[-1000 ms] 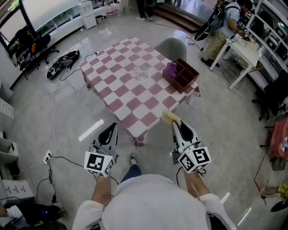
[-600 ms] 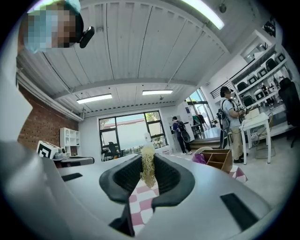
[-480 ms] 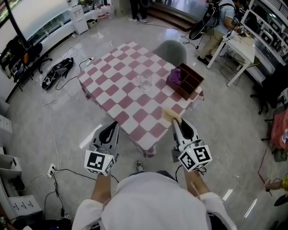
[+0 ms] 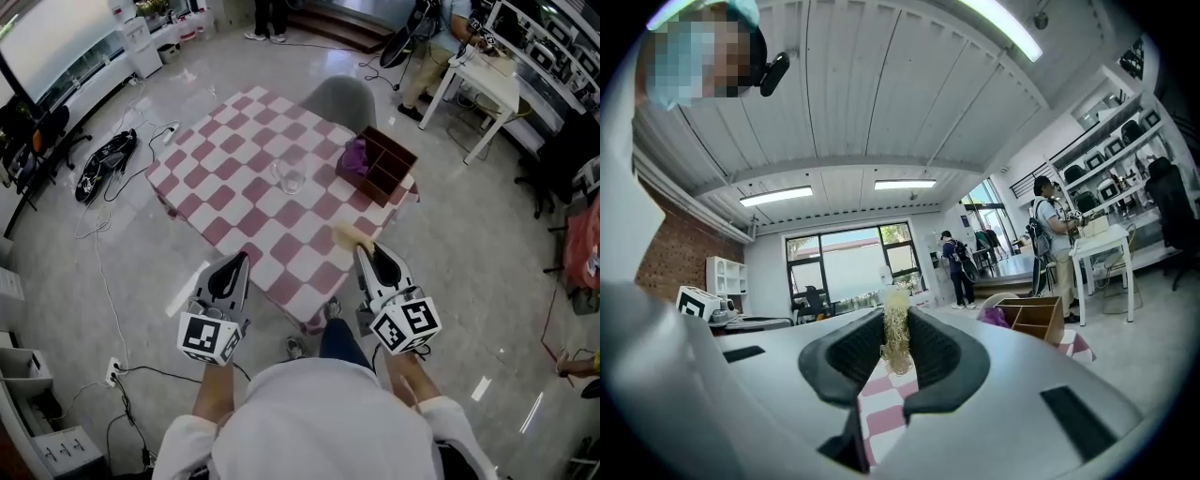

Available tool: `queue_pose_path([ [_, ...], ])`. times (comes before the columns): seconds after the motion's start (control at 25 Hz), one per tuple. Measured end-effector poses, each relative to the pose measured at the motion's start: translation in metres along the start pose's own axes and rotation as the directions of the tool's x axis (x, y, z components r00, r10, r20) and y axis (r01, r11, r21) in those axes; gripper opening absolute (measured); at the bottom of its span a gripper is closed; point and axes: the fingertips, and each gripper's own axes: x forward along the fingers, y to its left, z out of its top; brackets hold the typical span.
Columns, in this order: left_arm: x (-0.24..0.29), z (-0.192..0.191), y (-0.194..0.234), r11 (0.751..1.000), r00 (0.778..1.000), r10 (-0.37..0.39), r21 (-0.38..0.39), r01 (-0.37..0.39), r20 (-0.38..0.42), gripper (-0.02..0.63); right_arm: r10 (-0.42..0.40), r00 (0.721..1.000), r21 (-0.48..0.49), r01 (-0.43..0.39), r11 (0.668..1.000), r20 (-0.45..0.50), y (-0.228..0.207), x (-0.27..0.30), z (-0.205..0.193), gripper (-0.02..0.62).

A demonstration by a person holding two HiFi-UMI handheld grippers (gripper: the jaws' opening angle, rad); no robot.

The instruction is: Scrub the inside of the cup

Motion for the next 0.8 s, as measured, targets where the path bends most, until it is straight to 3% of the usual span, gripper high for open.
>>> queue_pose_path([
  [0.52, 0.077, 0.018, 0.017, 1.000, 0.997, -0.025, 0.015, 0.024, 0.070, 0.032, 0.083, 0.996, 0.007, -0.083, 0.997, -0.015, -0.044, 0.075, 0.013, 0.087],
  [0.8, 0.118, 0.005, 0.039, 0.999, 0.999, 0.038, 0.006, -0.038, 0.038, 0.032, 0.105, 0.993, 0.018, -0.104, 0.994, -0.048, -0.070, 0.107, 0.009, 0.087],
])
